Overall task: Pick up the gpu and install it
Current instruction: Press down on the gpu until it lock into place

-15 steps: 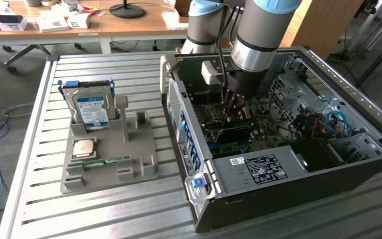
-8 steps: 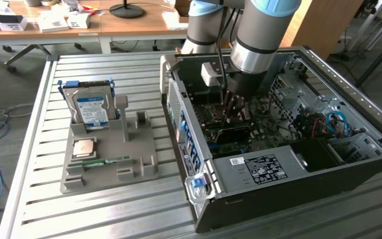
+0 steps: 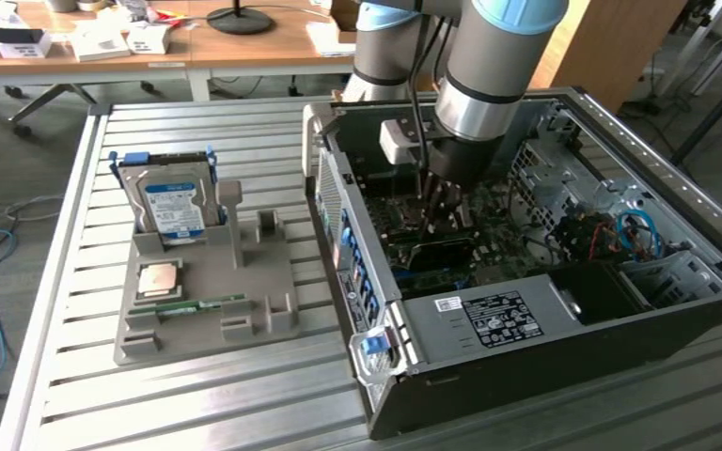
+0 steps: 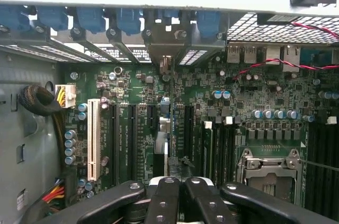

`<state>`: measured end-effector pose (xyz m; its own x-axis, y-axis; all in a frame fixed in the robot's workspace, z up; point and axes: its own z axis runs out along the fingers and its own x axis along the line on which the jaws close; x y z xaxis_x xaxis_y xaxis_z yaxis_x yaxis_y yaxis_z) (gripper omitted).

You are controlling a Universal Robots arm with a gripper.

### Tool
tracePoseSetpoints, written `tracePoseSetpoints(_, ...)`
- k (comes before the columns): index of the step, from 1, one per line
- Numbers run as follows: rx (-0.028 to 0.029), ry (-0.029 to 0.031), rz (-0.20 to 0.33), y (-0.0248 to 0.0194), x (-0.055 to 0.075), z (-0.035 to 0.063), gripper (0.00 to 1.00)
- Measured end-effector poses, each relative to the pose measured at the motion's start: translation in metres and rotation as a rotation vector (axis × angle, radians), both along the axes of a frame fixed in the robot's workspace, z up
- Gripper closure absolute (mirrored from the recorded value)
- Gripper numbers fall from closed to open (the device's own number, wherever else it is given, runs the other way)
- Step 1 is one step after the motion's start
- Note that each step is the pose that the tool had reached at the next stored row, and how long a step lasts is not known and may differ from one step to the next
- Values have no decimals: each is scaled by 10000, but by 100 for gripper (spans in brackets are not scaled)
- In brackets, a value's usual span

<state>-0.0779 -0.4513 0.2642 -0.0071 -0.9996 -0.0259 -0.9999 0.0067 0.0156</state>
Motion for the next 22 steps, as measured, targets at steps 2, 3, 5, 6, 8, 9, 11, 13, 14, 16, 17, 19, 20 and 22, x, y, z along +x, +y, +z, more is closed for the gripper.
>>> tracePoseSetpoints(2,-1,1,0,0,0,0,89)
tracePoseSetpoints(3,0,1,0,0,0,-2,89)
tracePoseSetpoints(5,-4,1,0,0,0,-13,89)
tracePoseSetpoints(6,-4,3,0,0,0,-16,89)
tracePoseSetpoints(8,-1,1,0,0,0,-18,89)
tracePoseSetpoints(9,1,0,0,0,0,-19,89)
tracePoseSetpoints(11,0,0,0,0,0,-22,89)
tracePoseSetpoints(13,-4,1,1,0,-3,-26,89)
tracePoseSetpoints(14,-4,1,1,0,-3,-26,89)
tracePoseSetpoints(16,-1,1,0,0,-4,-28,89)
tracePoseSetpoints(17,0,0,0,0,-4,-29,89)
tracePoseSetpoints(19,1,0,0,0,-4,-29,89)
tracePoseSetpoints(20,-2,1,0,0,-4,-32,89)
tracePoseSetpoints(22,-7,4,1,-1,-4,-39,89)
